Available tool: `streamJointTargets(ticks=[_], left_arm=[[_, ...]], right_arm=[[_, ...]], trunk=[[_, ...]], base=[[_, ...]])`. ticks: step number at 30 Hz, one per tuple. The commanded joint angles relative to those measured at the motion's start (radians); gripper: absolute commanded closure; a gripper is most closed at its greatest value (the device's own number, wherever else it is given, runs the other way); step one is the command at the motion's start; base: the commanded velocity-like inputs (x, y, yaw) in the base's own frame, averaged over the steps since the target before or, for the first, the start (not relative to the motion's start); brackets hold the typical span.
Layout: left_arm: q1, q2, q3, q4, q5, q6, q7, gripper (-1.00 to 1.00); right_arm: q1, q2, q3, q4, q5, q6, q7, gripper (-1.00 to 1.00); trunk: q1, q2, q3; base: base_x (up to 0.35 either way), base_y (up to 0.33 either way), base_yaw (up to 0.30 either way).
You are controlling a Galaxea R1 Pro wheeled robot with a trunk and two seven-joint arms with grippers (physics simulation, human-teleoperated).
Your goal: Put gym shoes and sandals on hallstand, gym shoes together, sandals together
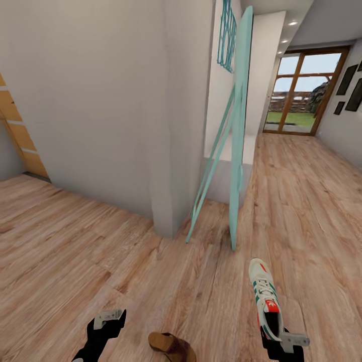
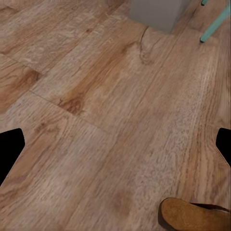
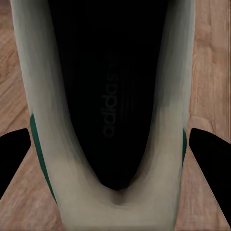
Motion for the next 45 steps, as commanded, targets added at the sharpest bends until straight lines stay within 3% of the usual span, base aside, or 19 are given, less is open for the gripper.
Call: streamJointTargets(ticks=[1, 45], left_arm=[[-0.001, -0.001, 0.009, 0.0, -0.01, -0.003, -0.006, -1.0], [-0.001, -0.002, 0.008, 0.0, -0.01, -0.004, -0.006, -1.0]], right_arm=[[-0.001, 0.0, 0.009, 0.0, -0.003, -0.002, -0.007, 1.0], [-0.001, 0.0, 0.009, 0.0, -0.004, -0.002, -0.007, 1.0]], trunk=[[0.0, 0.0, 0.0], [0.0, 0.0, 0.027]], base=[[0.0, 0.0, -0.236], [-0.01, -0.003, -0.234]])
